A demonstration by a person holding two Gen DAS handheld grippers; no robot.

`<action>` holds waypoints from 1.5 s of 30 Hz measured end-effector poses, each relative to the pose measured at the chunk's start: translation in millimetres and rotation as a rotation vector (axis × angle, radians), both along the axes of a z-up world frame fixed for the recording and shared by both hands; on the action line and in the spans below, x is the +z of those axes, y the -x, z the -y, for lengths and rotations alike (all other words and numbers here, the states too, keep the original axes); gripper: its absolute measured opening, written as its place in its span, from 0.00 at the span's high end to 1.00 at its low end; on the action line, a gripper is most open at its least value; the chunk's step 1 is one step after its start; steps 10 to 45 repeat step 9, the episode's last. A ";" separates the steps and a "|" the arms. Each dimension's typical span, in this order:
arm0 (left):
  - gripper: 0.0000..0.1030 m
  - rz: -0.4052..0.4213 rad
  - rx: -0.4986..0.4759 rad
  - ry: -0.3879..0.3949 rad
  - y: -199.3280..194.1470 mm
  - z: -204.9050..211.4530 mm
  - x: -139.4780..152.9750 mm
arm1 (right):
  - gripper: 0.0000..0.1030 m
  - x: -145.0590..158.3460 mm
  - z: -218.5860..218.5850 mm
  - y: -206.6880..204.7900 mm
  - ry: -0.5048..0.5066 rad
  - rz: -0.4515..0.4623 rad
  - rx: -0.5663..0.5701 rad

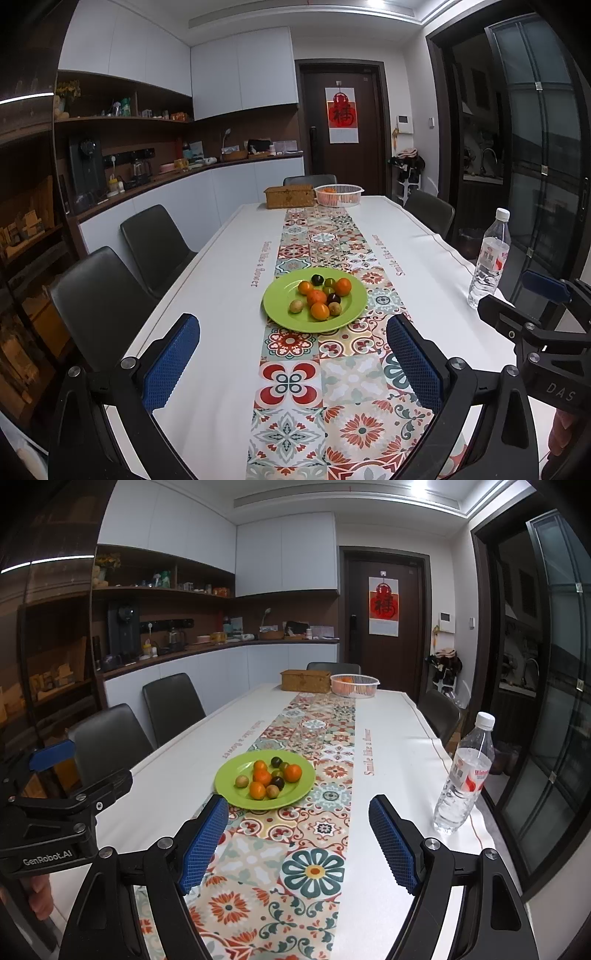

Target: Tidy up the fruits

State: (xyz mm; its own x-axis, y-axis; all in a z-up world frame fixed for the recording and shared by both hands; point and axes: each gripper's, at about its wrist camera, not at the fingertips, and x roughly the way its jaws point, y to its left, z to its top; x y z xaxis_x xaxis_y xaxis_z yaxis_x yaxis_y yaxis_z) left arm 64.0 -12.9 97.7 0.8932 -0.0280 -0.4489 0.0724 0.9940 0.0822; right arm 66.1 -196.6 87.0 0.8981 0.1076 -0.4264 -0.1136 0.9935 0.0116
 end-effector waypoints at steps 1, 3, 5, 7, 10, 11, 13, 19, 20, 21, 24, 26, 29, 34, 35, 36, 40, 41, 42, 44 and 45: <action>0.00 0.000 0.000 0.001 -0.4 -0.5 -0.1 | 0.23 -0.4 -0.2 -0.1 -0.001 -0.002 0.000; 0.00 0.002 0.001 -0.002 -0.6 -0.4 0.1 | 0.23 -1.0 -0.2 -0.6 -0.001 -0.004 0.000; 0.00 0.003 0.000 -0.004 -2.2 -1.0 -0.4 | 0.23 -2.3 -0.2 -2.1 0.000 -0.008 0.001; 0.00 0.002 -0.001 -0.001 -3.1 -1.2 -0.8 | 0.23 -3.2 0.0 -2.9 -0.002 -0.011 0.002; 0.00 -0.001 0.001 -0.001 -2.9 -0.8 -1.0 | 0.23 -3.6 0.0 -5.0 -0.003 -0.015 0.002; 0.00 -0.001 0.001 -0.001 -2.9 -0.8 -1.0 | 0.23 -3.6 0.0 -5.0 -0.003 -0.015 0.002; 0.00 -0.001 0.001 -0.001 -2.9 -0.8 -1.0 | 0.23 -3.6 0.0 -5.0 -0.003 -0.015 0.002; 0.00 -0.001 0.001 -0.001 -2.9 -0.8 -1.0 | 0.23 -3.6 0.0 -5.0 -0.003 -0.015 0.002; 0.00 -0.001 0.001 -0.001 -2.9 -0.8 -1.0 | 0.23 -3.6 0.0 -5.0 -0.003 -0.015 0.002; 0.00 -0.001 0.001 -0.001 -2.9 -0.8 -1.0 | 0.23 -3.6 0.0 -5.0 -0.003 -0.015 0.002; 0.00 -0.001 0.001 -0.001 -2.9 -0.8 -1.0 | 0.23 -3.6 0.0 -5.0 -0.003 -0.015 0.002; 0.00 -0.001 0.001 -0.001 -2.9 -0.8 -1.0 | 0.23 -3.6 0.0 -5.0 -0.003 -0.015 0.002; 0.00 -0.001 0.001 -0.001 -2.9 -0.8 -1.0 | 0.23 -3.6 0.0 -5.0 -0.003 -0.015 0.002; 0.00 -0.001 0.001 -0.001 -2.9 -0.8 -1.0 | 0.23 -3.6 0.0 -5.0 -0.003 -0.015 0.002; 0.00 -0.001 0.001 -0.001 -2.9 -0.8 -1.0 | 0.23 -3.6 0.0 -5.0 -0.003 -0.015 0.002; 0.00 -0.001 0.001 -0.001 -2.9 -0.8 -1.0 | 0.23 -3.6 0.0 -5.0 -0.003 -0.015 0.002; 0.00 -0.001 0.001 -0.001 -2.9 -0.8 -1.0 | 0.23 -3.6 0.0 -5.0 -0.003 -0.015 0.002; 0.00 -0.001 0.001 -0.001 -2.9 -0.8 -1.0 | 0.23 -3.6 0.0 -5.0 -0.003 -0.015 0.002; 0.00 -0.001 0.001 -0.001 -2.9 -0.8 -1.0 | 0.23 -3.6 0.0 -5.0 -0.003 -0.015 0.002; 0.00 -0.001 0.001 -0.001 -2.9 -0.8 -1.0 | 0.23 -3.6 0.0 -5.0 -0.003 -0.015 0.002; 0.00 -0.001 0.001 -0.001 -2.9 -0.8 -1.0 | 0.23 -3.6 0.0 -5.0 -0.003 -0.015 0.002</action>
